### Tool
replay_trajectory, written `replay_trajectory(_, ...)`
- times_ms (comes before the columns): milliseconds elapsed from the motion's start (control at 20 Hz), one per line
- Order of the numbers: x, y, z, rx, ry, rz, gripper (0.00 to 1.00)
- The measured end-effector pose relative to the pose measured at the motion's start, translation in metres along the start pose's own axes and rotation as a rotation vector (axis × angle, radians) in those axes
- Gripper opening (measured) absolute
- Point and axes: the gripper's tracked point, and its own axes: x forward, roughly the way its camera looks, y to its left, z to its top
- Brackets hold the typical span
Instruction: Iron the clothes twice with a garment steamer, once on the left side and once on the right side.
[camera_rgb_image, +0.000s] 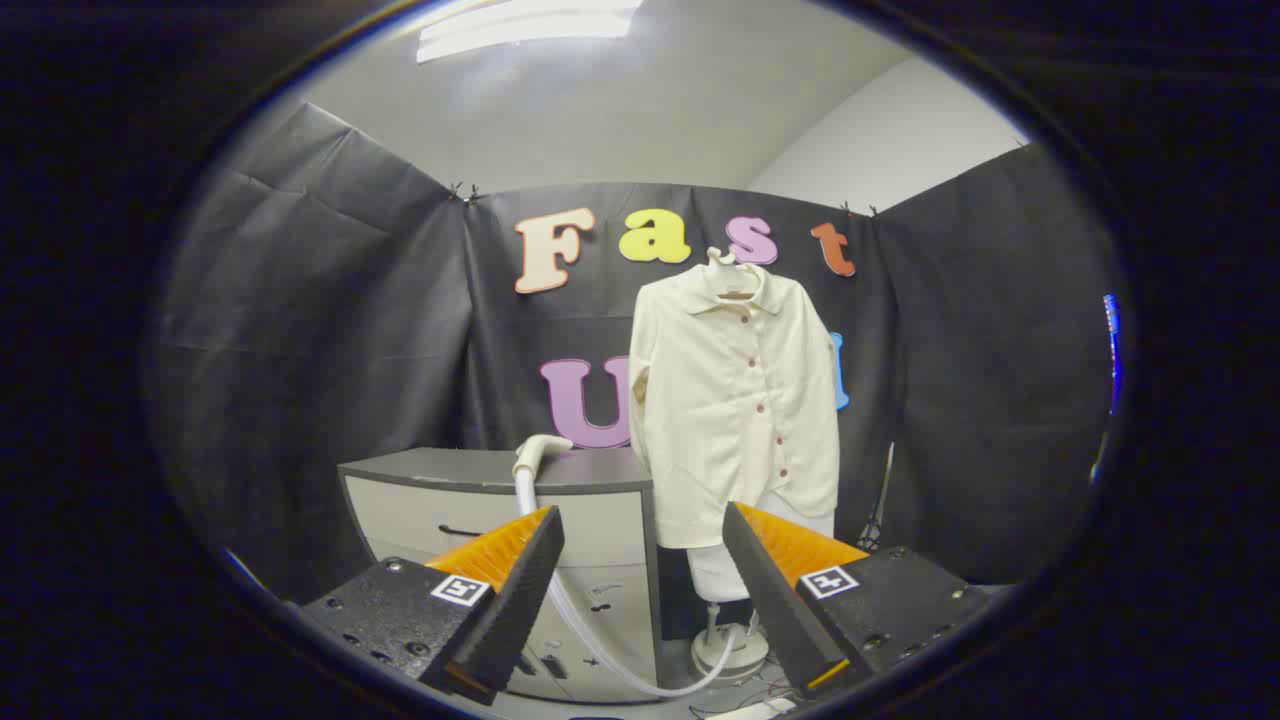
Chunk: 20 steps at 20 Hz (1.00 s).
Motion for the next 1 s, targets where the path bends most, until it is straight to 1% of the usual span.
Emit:
replay_trajectory(450,-0.005,-0.005,0.002,0.007,-0.022,-0.016,0.97)
replay_trajectory(650,-0.005,-0.009,-0.001,0.007,-0.012,-0.028,0.97)
replay_trajectory(1000,0.013,-0.002,0.0,0.013,0.004,-0.022,0.97)
